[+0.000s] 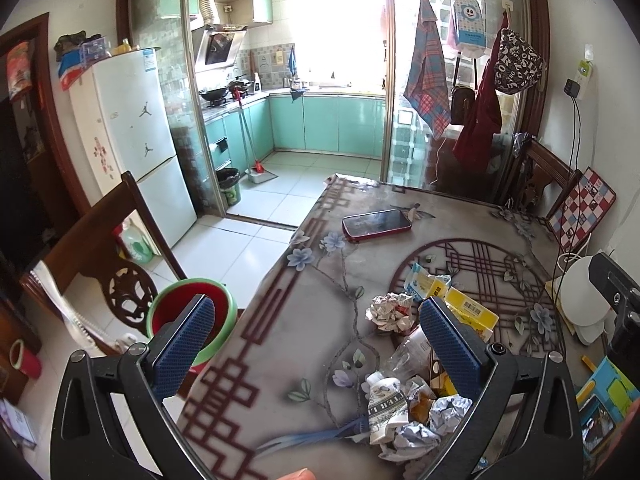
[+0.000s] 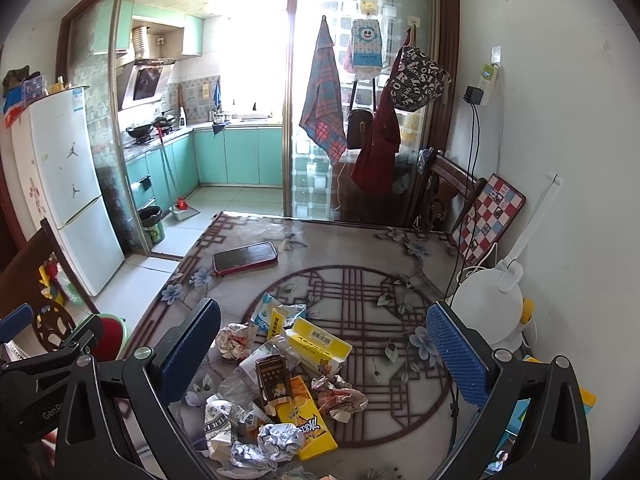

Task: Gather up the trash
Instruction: 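Grasp the white paper cup with the left gripper while the right gripper grasps crumpled foil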

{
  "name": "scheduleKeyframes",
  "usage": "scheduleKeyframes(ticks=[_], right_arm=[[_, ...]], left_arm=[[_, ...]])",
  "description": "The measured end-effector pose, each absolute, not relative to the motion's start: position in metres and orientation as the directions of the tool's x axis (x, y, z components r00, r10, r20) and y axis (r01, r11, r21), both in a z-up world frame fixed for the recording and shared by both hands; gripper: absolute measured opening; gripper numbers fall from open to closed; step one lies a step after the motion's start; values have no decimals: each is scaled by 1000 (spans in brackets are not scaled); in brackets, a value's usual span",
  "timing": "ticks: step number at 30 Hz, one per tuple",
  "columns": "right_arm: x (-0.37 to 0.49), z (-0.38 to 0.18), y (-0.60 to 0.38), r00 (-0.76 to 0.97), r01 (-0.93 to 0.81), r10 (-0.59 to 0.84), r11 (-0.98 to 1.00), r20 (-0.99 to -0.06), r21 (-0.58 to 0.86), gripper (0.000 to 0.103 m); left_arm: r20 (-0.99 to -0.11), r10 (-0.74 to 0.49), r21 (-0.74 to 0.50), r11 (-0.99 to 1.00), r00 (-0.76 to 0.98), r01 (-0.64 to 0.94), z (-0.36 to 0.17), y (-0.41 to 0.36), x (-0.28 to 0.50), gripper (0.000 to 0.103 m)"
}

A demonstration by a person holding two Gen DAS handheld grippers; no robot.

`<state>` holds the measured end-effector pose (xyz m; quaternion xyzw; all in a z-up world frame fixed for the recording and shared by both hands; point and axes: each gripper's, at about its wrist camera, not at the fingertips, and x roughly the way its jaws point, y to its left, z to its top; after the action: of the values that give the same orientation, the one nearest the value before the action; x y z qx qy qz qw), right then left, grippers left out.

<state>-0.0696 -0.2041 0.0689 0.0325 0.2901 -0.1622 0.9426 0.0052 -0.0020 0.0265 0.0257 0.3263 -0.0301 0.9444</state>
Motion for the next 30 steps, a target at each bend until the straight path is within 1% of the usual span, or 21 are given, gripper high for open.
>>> scheduleKeyframes(ticks=[19, 20, 23, 25, 28, 29, 30], right_arm=[[-62, 64, -206, 767, 335, -292, 942, -571, -32, 103], [-61, 64, -206, 766, 334, -291, 942, -573, -32, 103], [-59, 61, -208, 764, 331, -278, 943, -582, -16, 103], [-56, 57, -211, 777, 295, -221, 955, -589, 30, 103], [-47, 35, -220, 770, 156, -14, 974, -638, 166, 103], [-44, 22, -225, 736, 128, 53, 968, -675, 215, 103], [-43, 10, -229, 709, 131, 75, 963, -702, 235, 103]], left_arm=[[-633, -47, 27, 996, 773, 83, 16, 4, 25, 103], [-631, -45, 31, 996, 774, 83, 21, -4, 14, 103], [-635, -49, 24, 996, 771, 83, 18, -3, 16, 103], [-624, -60, 26, 995, 779, 98, 14, -2, 17, 103], [-575, -50, 109, 985, 816, 137, -4, -5, 15, 103], [-580, -42, 137, 979, 813, 149, -15, -5, 16, 103], [-607, -42, 155, 973, 793, 170, -28, -5, 18, 103]])
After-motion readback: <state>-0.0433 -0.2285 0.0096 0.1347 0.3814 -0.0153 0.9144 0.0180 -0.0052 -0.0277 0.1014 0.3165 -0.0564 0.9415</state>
